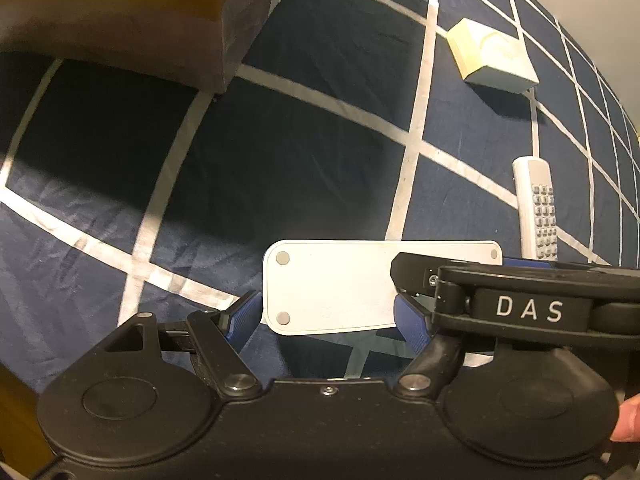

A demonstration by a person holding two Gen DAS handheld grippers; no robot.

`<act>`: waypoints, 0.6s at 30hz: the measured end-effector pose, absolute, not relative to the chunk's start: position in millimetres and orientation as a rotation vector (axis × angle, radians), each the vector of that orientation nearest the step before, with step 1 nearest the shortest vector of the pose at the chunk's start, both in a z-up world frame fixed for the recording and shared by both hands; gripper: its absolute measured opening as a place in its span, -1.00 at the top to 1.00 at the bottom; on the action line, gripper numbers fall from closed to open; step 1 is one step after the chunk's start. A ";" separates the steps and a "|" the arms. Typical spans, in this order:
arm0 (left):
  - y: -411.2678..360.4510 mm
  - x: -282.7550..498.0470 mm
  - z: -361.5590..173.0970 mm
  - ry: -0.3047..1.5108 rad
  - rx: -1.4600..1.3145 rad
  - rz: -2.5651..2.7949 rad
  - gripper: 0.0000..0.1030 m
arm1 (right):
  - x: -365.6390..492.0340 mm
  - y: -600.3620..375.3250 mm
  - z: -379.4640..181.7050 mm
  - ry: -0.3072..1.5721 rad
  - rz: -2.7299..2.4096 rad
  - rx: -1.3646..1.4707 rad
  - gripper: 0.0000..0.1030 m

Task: Organize objects
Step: 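Carry the white plate with the right gripper toward the cardboard box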

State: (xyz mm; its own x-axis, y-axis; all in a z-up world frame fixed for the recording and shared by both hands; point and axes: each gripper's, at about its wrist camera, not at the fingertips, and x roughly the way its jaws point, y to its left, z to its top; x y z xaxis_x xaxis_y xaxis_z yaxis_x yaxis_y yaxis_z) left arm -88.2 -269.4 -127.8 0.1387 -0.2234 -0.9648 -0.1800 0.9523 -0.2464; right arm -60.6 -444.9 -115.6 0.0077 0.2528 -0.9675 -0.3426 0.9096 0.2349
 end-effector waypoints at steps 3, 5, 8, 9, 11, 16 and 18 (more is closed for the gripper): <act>-266.6 -85.0 -114.2 1.423 -0.327 -0.023 -0.38 | -57.5 -442.2 -104.4 1.477 0.478 -0.065 -0.80; -263.6 -80.8 -102.6 1.408 -0.318 -0.013 -0.38 | -54.0 -439.1 -94.1 1.462 0.492 -0.058 -0.80; -258.9 -72.7 -83.8 1.384 -0.306 0.002 -0.38 | -46.7 -432.0 -78.1 1.437 0.515 -0.051 -0.80; -257.4 -69.6 -77.6 1.375 -0.300 0.007 -0.38 | -43.8 -429.7 -72.3 1.427 0.522 -0.047 -0.80; -254.3 -62.7 -63.4 1.356 -0.290 0.021 -0.37 | -37.3 -424.5 -60.4 1.409 0.539 -0.038 -0.80; -248.5 -42.3 -32.6 1.306 -0.262 0.033 -0.37 | -18.8 -413.8 -32.2 1.358 0.565 -0.019 -0.80; -245.7 -33.8 -21.9 1.288 -0.251 0.034 -0.37 | -10.8 -409.1 -21.2 1.337 0.570 -0.008 -0.80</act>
State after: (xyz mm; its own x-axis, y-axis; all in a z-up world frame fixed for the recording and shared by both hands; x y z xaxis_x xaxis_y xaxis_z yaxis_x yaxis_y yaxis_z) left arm -33.8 -245.7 -21.9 0.2826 -0.1144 -0.9524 -0.1645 0.9724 -0.1656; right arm -10.8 -409.1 -21.2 0.1168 0.3849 -0.9155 -0.3941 0.8641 0.3130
